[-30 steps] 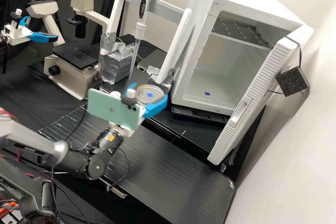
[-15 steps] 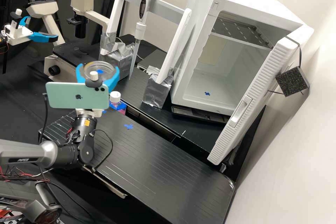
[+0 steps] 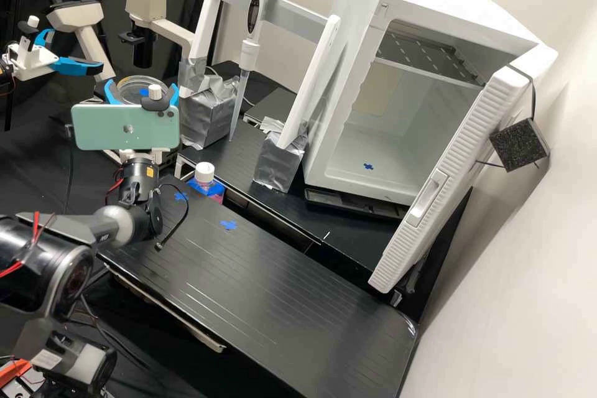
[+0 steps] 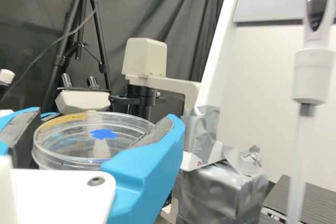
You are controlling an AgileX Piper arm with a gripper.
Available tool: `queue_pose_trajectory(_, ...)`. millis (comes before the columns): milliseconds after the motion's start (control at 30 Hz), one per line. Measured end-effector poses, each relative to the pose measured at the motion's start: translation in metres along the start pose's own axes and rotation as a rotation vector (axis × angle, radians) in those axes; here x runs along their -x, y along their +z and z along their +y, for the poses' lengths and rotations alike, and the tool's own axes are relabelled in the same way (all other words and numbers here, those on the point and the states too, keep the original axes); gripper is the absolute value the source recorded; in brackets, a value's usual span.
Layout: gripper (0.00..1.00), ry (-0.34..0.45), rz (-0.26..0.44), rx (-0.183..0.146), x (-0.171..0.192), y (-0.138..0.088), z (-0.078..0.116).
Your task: Move the petri dish to the microscope
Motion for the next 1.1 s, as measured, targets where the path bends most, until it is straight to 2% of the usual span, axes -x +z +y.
queue_pose_trajectory(200, 0.00, -0.035, -0.049, 0.017, -0.035, 0.001, -0.010)
queue_pose_trajectory(367, 0.00, -0.085, -0.087, 0.017, -0.063, 0.001, -0.023)
queue_pose_trajectory(700, 0.00, -0.161, -0.105, 0.044, -0.100, -0.013, -0.048)
queue_pose_trajectory(867, 0.00, -0.180, -0.112, 0.058, -0.116, -0.013, -0.058)
queue_pose_trajectory(1100, 0.00, -0.186, -0.169, 0.021, -0.140, -0.001, -0.066)
